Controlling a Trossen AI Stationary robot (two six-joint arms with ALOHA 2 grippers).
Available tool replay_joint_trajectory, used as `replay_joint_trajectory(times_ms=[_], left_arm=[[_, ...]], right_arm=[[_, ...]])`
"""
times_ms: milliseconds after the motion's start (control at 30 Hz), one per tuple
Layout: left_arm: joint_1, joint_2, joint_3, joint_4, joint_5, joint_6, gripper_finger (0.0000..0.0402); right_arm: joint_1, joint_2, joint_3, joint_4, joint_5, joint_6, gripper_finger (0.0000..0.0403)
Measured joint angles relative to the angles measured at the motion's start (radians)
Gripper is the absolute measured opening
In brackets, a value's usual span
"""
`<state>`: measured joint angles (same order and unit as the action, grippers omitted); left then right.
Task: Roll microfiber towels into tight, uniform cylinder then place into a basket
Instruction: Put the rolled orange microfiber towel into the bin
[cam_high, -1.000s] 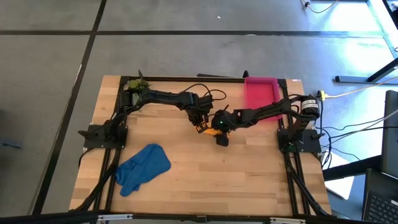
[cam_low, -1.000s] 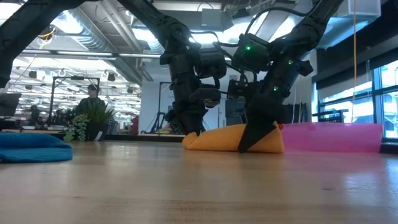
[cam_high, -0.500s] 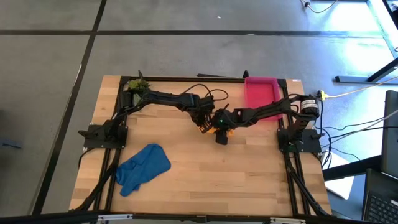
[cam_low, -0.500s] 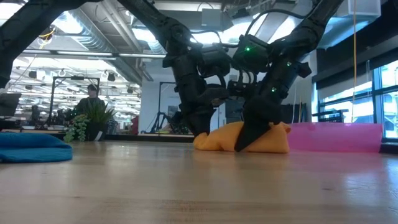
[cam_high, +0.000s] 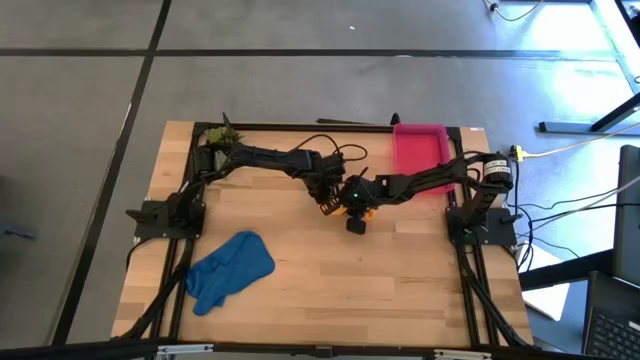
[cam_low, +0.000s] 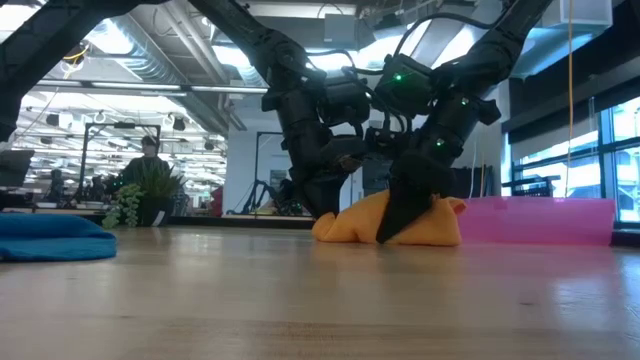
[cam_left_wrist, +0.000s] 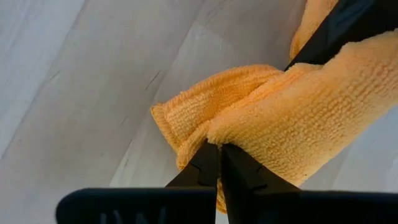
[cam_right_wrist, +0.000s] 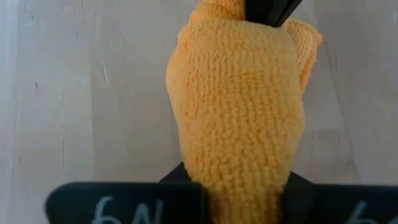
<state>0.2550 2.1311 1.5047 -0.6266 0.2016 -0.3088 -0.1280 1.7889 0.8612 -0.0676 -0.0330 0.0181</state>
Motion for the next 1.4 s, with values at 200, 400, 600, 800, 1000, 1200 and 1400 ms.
replay_joint_trajectory(times_ms=[200, 400, 600, 800, 1000, 1200, 1400], left_arm=[[0.0, 0.0, 0.001, -0.004, -0.001, 0.001, 0.0017], [0.0, 0.0, 0.0, -0.017, 0.0, -0.003, 0.0065], [0.008, -0.003, 0.0, -0.021, 0.006, -0.014, 0.0091], [0.026, -0.055, -0.005, -0.046, 0.029, -0.025, 0.0087], [0.033, -0.12, -0.003, -0.074, 0.026, -0.007, 0.009], [0.032, -0.189, -0.002, -0.142, 0.024, 0.006, 0.0087], [0.029, -0.296, -0.001, -0.218, 0.003, 0.004, 0.0089]], right_arm=[[0.0, 0.0, 0.0, -0.001, 0.0, 0.002, 0.003], [0.0, 0.0, 0.0, -0.002, -0.017, 0.0, 0.003], [0.0, -0.001, 0.002, -0.012, -0.033, 0.004, 0.0026], [-0.001, -0.002, 0.002, -0.025, -0.047, 0.003, 0.0025], [-0.001, -0.003, 0.002, -0.026, -0.049, 0.003, 0.0024], [-0.001, -0.003, 0.002, -0.028, -0.051, 0.003, 0.0024], [-0.018, -0.01, 0.002, -0.036, -0.076, 0.004, 0.0024]])
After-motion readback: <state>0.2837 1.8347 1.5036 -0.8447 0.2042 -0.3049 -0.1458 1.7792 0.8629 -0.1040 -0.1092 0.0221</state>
